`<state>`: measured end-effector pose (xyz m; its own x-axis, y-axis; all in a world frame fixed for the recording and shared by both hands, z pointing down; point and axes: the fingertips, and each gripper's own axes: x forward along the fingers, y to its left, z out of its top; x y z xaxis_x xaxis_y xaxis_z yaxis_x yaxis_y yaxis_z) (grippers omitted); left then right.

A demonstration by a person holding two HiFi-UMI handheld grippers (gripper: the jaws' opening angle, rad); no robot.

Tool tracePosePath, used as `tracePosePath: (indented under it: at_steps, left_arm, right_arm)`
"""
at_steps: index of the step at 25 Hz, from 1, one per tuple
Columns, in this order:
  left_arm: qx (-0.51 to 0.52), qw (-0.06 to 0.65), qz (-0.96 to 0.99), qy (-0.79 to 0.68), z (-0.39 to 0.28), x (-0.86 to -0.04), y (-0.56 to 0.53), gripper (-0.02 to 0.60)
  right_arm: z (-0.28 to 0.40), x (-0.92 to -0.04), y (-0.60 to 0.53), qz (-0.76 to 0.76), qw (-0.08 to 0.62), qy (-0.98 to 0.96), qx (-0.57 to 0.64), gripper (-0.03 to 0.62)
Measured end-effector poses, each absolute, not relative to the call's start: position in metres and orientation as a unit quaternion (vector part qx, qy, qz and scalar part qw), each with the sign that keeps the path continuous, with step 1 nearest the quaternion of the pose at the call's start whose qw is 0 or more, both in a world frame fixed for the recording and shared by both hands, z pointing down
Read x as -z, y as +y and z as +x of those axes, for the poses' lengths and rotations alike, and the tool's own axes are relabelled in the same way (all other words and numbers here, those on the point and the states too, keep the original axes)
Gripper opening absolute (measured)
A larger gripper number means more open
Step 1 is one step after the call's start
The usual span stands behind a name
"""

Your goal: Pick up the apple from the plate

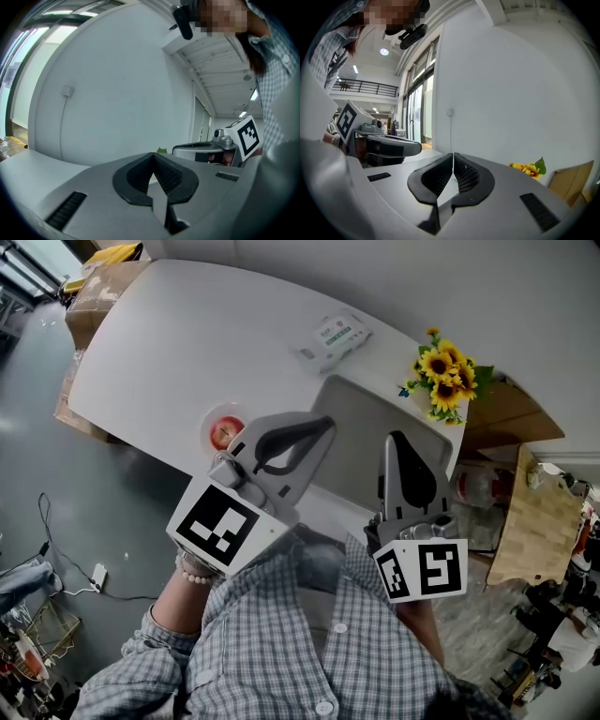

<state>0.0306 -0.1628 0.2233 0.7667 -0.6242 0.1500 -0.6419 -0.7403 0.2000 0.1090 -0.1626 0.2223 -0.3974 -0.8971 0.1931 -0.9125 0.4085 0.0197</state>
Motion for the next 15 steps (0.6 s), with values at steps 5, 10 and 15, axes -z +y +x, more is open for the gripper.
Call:
tracePosePath:
  at_steps: [5, 10, 15]
  left_arm:
    - [-0.041, 0.113, 0.934, -0.337, 0.0319, -0.2226, -0.1603, 0.009]
    - [-0.042, 0.112, 0.934, -0.338, 0.0298, -0.2223, -0.1596, 0.009]
    - [-0.05, 0.105, 0.935, -0.336, 0.0283, -0.2225, -0.1597, 0.009]
  right_arm:
    - [0.1088, -0.224, -0.1614, 0.542, 0.09, -0.834, -0.046, 0.027]
    - [0.1044, -0.2242, -0.1606, 0.537, 0.091, -0.837, -0.045, 0.026]
    - [0.1041, -0.2256, -0.16, 0.536, 0.094, -0.838, -0.047, 0.028]
